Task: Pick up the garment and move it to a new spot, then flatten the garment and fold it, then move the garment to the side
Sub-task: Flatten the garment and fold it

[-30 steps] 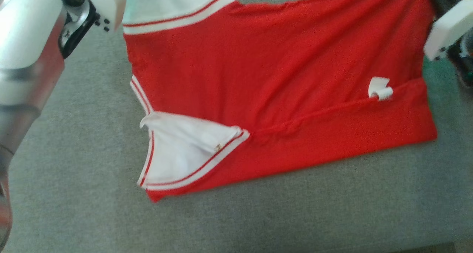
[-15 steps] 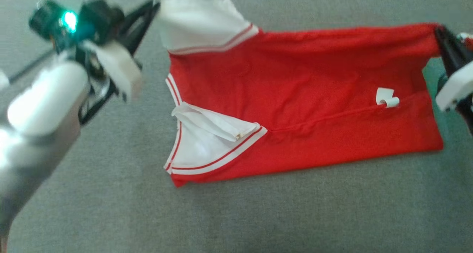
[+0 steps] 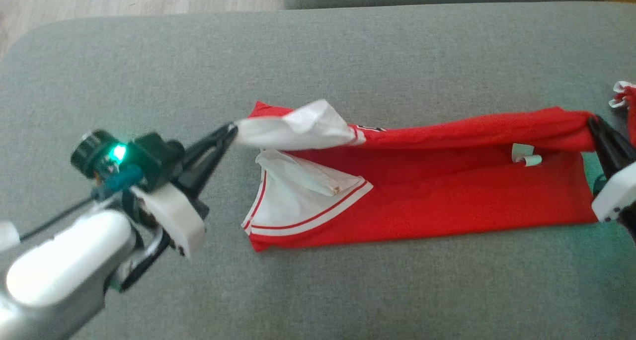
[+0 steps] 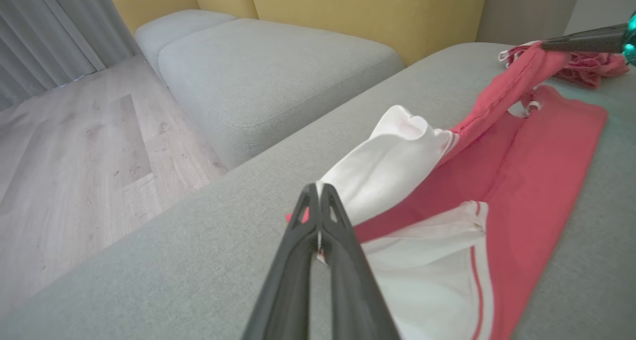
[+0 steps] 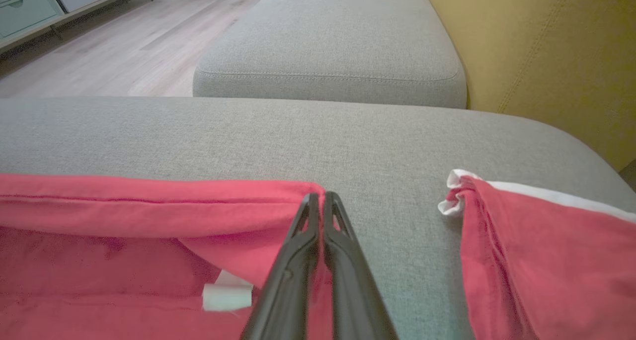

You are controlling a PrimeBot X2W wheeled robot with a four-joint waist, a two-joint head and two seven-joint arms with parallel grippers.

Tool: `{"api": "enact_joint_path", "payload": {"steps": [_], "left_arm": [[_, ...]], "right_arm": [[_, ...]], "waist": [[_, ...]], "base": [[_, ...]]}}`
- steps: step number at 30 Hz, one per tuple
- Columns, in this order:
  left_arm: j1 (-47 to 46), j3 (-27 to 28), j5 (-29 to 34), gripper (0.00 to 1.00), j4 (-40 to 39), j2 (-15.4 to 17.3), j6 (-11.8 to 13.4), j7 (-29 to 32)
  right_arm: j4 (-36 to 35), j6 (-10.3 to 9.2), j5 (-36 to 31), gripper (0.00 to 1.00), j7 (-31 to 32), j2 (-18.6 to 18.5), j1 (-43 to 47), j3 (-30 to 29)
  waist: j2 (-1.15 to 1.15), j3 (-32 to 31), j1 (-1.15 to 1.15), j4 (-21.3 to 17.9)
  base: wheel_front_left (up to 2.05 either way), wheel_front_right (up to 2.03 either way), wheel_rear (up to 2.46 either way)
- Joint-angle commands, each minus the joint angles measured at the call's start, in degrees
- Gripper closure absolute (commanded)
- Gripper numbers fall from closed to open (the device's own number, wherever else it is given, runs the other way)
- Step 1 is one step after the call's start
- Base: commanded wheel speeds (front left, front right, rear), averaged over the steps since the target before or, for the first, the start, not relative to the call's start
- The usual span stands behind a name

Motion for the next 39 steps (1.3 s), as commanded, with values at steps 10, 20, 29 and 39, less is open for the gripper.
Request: {"api": "enact_joint_path", "payload": {"steps": [10, 20, 29, 39], "left_arm": [[6.6, 0.0, -0.7, 1.0, -10.5, 4.8, 5.8, -1.0], [11.8, -0.8, -1.5, 0.0, -7.4, 0.4, 8.5, -6.2], [21.0, 5.1, -1.3, 0.0, -1.9, -8.7, 19.3, -15.6], [33.8, 17.1, 18.4, 0.0, -4.7, -21.1, 29.5, -16.0]], "right_arm": [[-4.5, 0.37, -2.8, 1.0, 1.5, -1.1, 10.2, -7.7], [-6.6, 0.37, -5.4, 0.0, 2.9, 2.4, 15.3, -14.5], [-11.0, 0.37, -4.2, 0.0, 1.1, 9.6, 24.3, -27.1], [-3.9, 0.37, -12.6, 0.0, 2.1, 17.2, 20.8, -42.9]], "waist": [[0.0, 0.9, 0.02, 0.6], [0.0, 1.2, 0.02, 0.7], [0.0, -3.1, 0.02, 1.6], [0.0, -5.9, 0.02, 6.3]], "base": [[0.0, 0.0, 0.0], [0.0, 0.0, 0.0], [0.0, 0.0, 0.0], [0.0, 0.0, 0.0]]}}
